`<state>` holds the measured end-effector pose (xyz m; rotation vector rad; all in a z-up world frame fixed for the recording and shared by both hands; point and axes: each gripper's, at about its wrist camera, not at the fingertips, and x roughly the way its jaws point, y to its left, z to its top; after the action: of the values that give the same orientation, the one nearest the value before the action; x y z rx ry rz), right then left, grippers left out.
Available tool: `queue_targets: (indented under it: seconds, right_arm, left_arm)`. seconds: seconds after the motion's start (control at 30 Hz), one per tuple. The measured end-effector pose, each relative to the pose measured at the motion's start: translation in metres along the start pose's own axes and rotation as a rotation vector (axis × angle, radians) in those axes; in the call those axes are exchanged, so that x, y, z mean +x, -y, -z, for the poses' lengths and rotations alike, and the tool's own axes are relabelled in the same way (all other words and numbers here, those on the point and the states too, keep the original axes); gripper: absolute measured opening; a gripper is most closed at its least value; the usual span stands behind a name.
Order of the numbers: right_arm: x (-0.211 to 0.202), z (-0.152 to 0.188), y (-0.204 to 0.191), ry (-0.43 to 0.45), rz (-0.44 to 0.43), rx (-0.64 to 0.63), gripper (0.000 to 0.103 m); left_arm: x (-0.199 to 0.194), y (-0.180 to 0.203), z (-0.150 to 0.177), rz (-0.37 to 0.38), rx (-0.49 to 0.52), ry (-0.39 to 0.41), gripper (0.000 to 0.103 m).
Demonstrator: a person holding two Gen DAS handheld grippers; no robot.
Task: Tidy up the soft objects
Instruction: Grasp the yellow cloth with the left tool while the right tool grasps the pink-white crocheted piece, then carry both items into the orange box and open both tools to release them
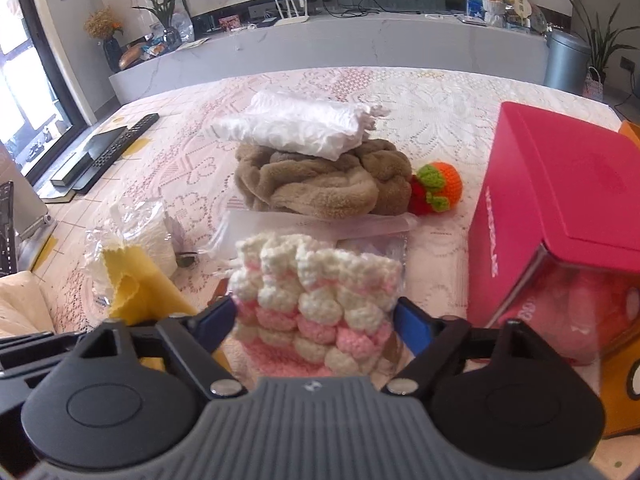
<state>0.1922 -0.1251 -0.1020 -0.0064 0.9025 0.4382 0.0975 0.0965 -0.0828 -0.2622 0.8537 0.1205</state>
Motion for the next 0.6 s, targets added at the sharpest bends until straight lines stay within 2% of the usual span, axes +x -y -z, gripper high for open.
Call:
queue_targets:
  seconds: [0.03,0.07,0.13,0.2,0.33,0.6]
  right_arm:
    - [-0.002,0.001,-0.002,0.008,0.007,-0.013,0.068]
    - [-0.005,0.003,-0.005,0.014,0.020,-0.025,0.055]
    - [-0.010,0.006,-0.008,0.024,0.040,-0.043,0.047]
    - [-0.016,0.009,-0.011,0.044,0.053,-0.057,0.026]
    - [-0.032,0.011,-0.015,0.075,0.041,-0.080,0.022]
    - [-0.079,0.016,-0.019,0.154,0.049,-0.100,0.022]
  left_arm:
    - [0.000,0.000,0.001,0.002,0.002,-0.001,0.006]
    - [0.000,0.000,0.001,0.004,0.002,-0.001,0.006]
    - [0.000,0.000,0.001,0.006,0.002,-0.001,0.006]
    - [0.000,0.000,0.001,0.009,0.003,0.001,0.006]
    - [-0.004,0.000,0.003,0.011,0.010,0.012,0.006]
    - [-0.022,0.006,0.005,0.014,0.033,0.057,0.006]
